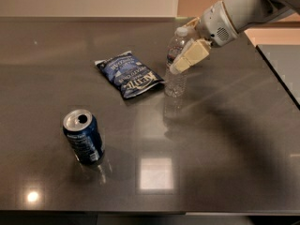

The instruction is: Move water bottle near blue chip bag

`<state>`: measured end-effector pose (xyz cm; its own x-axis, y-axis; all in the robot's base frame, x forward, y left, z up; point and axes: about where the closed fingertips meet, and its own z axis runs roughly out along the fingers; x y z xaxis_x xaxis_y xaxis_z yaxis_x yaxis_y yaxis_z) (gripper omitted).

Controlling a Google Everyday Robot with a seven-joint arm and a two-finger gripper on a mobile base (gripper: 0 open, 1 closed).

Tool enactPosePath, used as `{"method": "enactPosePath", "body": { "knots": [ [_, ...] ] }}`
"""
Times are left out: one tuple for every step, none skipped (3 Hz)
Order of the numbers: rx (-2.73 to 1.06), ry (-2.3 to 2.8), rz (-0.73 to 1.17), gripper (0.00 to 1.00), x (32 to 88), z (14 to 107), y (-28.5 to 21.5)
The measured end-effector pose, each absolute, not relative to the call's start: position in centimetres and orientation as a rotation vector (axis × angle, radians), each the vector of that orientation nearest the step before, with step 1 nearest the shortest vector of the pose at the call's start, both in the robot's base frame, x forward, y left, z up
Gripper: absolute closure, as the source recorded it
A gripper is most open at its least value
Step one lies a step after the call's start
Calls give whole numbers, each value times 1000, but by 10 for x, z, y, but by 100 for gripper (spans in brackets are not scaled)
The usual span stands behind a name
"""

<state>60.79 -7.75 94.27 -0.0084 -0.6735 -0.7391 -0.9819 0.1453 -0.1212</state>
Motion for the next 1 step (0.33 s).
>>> {"method": "enactPosePath", "body": {
  "knots": [
    [-1595,1750,582,0,608,943,-77]
  ]
}}
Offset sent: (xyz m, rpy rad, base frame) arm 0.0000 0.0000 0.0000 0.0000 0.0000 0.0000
